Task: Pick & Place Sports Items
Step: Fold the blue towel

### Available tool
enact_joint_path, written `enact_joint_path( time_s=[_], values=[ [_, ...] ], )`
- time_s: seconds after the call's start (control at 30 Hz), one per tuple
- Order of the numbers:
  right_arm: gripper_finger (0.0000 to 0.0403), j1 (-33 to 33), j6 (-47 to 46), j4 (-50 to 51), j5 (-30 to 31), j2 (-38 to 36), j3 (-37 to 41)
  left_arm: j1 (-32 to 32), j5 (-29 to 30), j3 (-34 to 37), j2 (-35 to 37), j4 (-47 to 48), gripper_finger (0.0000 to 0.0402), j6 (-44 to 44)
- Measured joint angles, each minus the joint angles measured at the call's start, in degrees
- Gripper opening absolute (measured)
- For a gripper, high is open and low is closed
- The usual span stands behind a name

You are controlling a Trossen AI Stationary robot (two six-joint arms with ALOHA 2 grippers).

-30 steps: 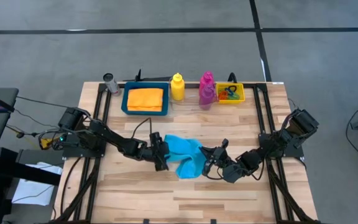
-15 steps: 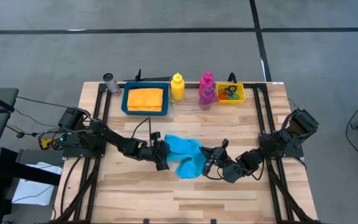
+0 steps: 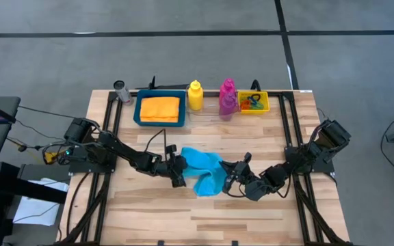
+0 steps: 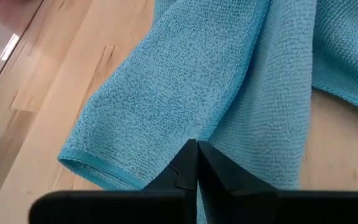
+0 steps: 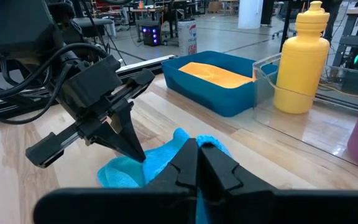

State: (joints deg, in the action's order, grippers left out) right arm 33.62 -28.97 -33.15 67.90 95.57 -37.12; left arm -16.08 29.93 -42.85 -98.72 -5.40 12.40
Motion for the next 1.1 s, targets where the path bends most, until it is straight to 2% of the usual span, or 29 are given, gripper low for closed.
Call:
enact_joint_path(
  time_s=[0.17,0.33,0.87,1.1],
  values=[
    [0.0,0.0,0.0,0.0,0.0,0.0,0.0,0.0,-0.1,0.0,0.0,-0.2,0.0002,0.4],
    [0.0,0.0,0.0,0.0,0.0,0.0,0.0,-0.2,-4.8,0.0,0.0,0.3,0.0021,2.7],
    [0.0,0.0,0.0,0.0,0.0,0.0,0.0,-0.2,-5.6,0.0,0.0,0.4,0.0174,4.3],
    [0.0,0.0,0.0,0.0,0.0,0.0,0.0,-0.2,-5.6,0.0,0.0,0.4,0.0217,4.6]
  ],
)
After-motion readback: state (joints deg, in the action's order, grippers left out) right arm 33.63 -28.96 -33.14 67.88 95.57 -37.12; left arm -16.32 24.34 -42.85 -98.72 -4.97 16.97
